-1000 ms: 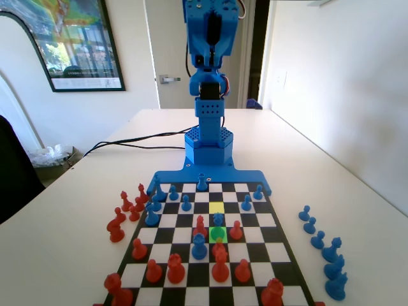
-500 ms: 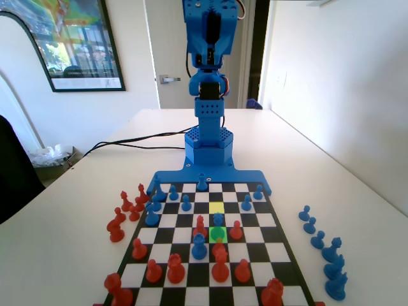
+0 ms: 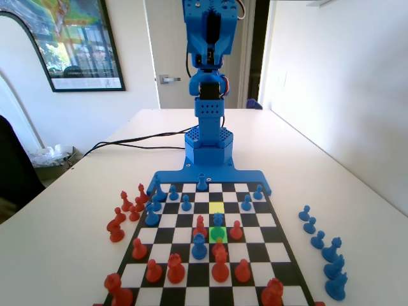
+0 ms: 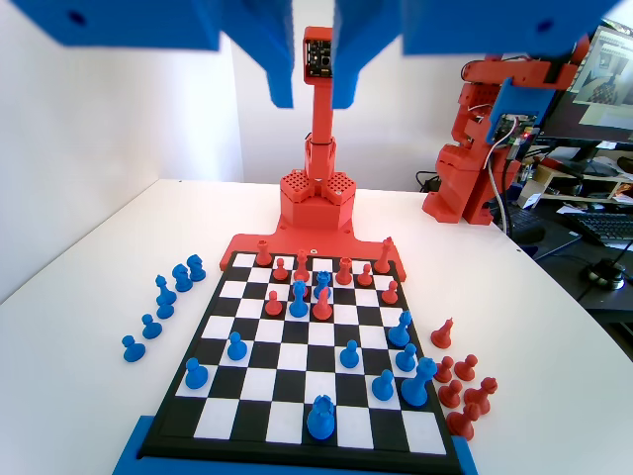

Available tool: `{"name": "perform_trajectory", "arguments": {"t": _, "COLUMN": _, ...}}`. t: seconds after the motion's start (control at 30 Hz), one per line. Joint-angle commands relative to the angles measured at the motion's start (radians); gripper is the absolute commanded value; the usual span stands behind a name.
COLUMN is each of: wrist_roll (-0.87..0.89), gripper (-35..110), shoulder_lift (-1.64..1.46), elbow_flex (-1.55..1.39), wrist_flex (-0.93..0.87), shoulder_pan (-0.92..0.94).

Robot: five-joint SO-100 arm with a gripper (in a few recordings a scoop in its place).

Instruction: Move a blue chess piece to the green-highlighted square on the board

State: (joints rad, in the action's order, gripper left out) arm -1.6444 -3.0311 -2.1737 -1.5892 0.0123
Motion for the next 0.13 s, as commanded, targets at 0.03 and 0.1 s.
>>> {"name": "perform_trajectory", "arguments": {"t": 0.03, "wrist_roll": -0.011, "gripper": 7, "shoulder_lift": -0.023, "elbow_flex": -0.003, "wrist_flex": 0.014, "shoulder_pan": 0.018}}
{"name": "perform_trajectory", "arguments": {"t": 0.1, "wrist_roll": -0.011, "gripper": 7, "shoulder_lift": -0.023, "elbow_flex": -0.003, "wrist_flex": 0.014, "shoulder_pan": 0.018}}
